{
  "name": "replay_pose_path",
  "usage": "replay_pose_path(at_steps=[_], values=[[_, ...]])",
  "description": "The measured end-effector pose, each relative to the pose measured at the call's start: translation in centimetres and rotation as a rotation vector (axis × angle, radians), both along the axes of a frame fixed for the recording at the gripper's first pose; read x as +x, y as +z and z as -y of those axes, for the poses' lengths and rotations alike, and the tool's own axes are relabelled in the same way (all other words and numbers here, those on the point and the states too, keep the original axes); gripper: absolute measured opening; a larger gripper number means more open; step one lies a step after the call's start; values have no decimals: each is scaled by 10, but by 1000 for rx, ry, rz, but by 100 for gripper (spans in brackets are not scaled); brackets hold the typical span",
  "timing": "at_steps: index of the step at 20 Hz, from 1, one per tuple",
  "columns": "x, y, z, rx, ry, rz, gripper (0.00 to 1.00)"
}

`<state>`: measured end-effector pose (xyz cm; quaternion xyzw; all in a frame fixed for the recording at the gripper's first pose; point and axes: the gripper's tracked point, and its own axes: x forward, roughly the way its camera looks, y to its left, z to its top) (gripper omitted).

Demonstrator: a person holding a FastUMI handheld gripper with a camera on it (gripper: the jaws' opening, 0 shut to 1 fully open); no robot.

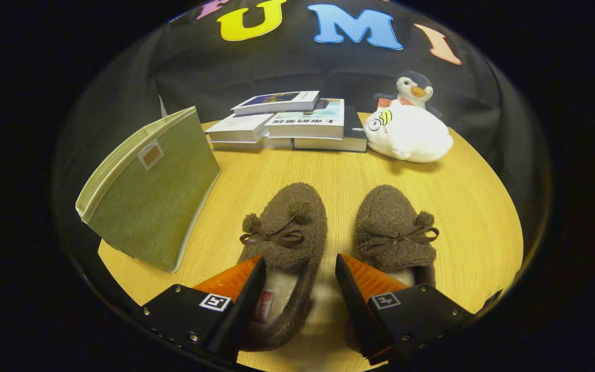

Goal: Open the storage box then place both shoes into the box .Put the left shoe in first, then the right shoe, with the right side of both shoes facing outward in a uniform manner.

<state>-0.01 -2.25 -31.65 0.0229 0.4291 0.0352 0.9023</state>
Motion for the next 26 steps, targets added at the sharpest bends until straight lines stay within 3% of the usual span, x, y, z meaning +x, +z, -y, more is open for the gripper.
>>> replay_pose_path(at_steps=[1, 2, 3, 5, 7, 9, 10, 12, 14, 16, 26], values=[[3, -3, -1, 6, -5, -7, 82], [1, -3, -2, 14, -8, -21, 74], [2, -5, -3, 22, -9, -30, 73], [-2, -12, -6, 37, -21, -64, 54], [-1, -12, -3, 38, -40, -77, 54], [-2, -13, -3, 79, -89, -95, 24], [0, -13, -4, 93, -101, -101, 24], [1, -10, 10, 108, -211, -108, 1], [1, -6, 4, 221, -291, -145, 1], [6, 5, 7, 258, -325, -139, 1], [42, 107, -29, 359, -271, -28, 1]])
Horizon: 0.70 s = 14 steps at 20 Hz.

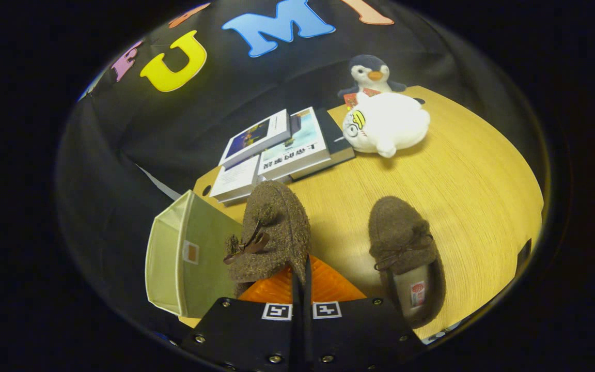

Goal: Open the storage box then place both shoes into the box .Put the left shoe in first, then the right shoe, with the right side of both shoes facing outward in a uniform manner.

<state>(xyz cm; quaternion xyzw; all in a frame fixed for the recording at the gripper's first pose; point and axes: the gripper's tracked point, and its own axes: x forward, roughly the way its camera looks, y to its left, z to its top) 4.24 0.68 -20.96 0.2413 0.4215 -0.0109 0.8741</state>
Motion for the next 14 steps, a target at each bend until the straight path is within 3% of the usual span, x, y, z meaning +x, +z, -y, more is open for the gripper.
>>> replay_pose_path(at_steps=[7, 14], values=[[29, 65, -64, 61, 75, 72, 1], [51, 82, -143, 97, 160, 94, 0]])
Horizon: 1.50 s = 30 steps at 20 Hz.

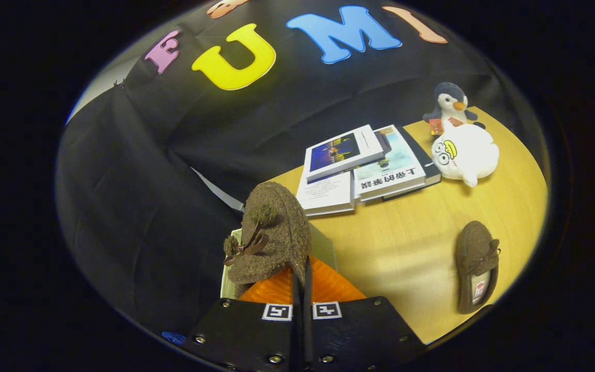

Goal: Open the storage box then place both shoes into the box .Put the left shoe in first, then the right shoe, with the right side of both shoes facing outward in a uniform manner.

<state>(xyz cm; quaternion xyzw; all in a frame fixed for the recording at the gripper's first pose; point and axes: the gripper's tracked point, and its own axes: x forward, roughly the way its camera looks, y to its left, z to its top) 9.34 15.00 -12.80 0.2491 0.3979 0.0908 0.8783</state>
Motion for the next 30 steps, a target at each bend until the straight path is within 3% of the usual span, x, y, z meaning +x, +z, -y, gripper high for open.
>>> replay_pose_path(at_steps=[10, 19, 22, 24, 29, 30], values=[[7, -56, -95, -29, 84, -80, 0], [8, -117, -128, -115, 75, -163, 1], [6, -119, -141, -111, 113, -154, 1], [1, -115, -144, -100, 156, -139, 13], [-9, -51, -139, -48, 267, 42, 99], [-10, -39, -128, -82, 282, 80, 98]])
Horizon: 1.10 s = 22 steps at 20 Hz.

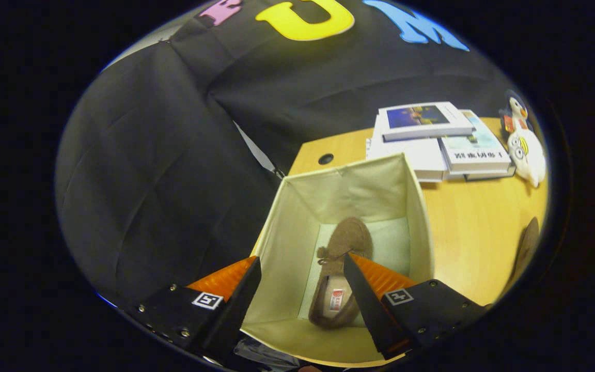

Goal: Open the storage box then place both shoes into the box .Put the left shoe in first, then the right shoe, with the right side of both shoes facing outward in a uniform manner.

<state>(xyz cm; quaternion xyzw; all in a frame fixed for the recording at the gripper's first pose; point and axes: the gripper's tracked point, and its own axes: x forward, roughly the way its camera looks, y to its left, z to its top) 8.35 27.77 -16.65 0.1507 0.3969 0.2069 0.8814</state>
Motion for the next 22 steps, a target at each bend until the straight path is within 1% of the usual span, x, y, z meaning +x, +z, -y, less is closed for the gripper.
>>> replay_pose_path(at_steps=[3, 6, 10, 13, 15, 19, 22], values=[[-5, 29, 38, -52, 14, 88, 98], [-10, 48, 82, -88, -7, 140, 98], [-23, 64, 152, -195, -50, 210, 98], [-33, 67, 205, -258, -96, 243, 98], [-41, 67, 237, -287, -132, 241, 98], [-53, 61, 287, -308, -196, 239, 98], [-59, 46, 320, -339, -235, 247, 98]])
